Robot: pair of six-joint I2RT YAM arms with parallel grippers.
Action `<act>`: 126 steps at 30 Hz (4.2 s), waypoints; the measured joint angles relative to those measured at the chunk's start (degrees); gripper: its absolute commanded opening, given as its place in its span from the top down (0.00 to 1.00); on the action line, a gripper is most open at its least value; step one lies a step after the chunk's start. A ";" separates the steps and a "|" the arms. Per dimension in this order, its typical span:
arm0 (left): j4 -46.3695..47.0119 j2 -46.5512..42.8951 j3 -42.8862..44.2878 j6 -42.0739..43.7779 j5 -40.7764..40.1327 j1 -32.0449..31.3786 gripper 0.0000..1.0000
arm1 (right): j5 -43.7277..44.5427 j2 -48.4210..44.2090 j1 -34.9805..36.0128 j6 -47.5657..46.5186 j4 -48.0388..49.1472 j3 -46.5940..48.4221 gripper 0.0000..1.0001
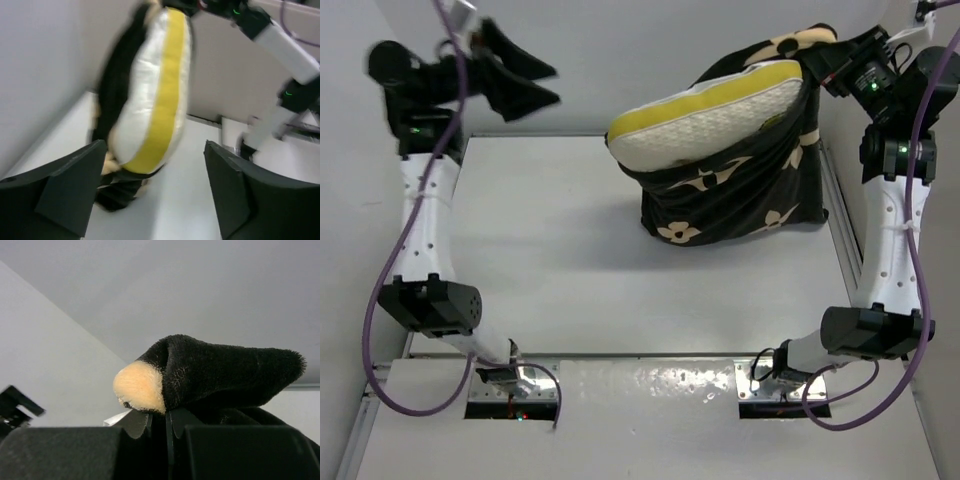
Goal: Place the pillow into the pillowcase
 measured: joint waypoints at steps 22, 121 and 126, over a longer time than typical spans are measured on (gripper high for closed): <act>-2.95 13.66 -21.42 4.22 -11.13 -13.84 0.00 | 3.15 -4.02 2.23 -7.89 -10.10 -1.22 1.00; -41.86 15.39 -41.42 69.85 -28.11 -31.45 0.00 | -17.29 -28.57 -10.47 -26.32 -18.03 -47.63 1.00; -34.84 15.41 -41.55 63.36 -25.11 -32.41 0.00 | -17.29 -28.63 -10.47 -26.36 -17.70 -47.82 1.00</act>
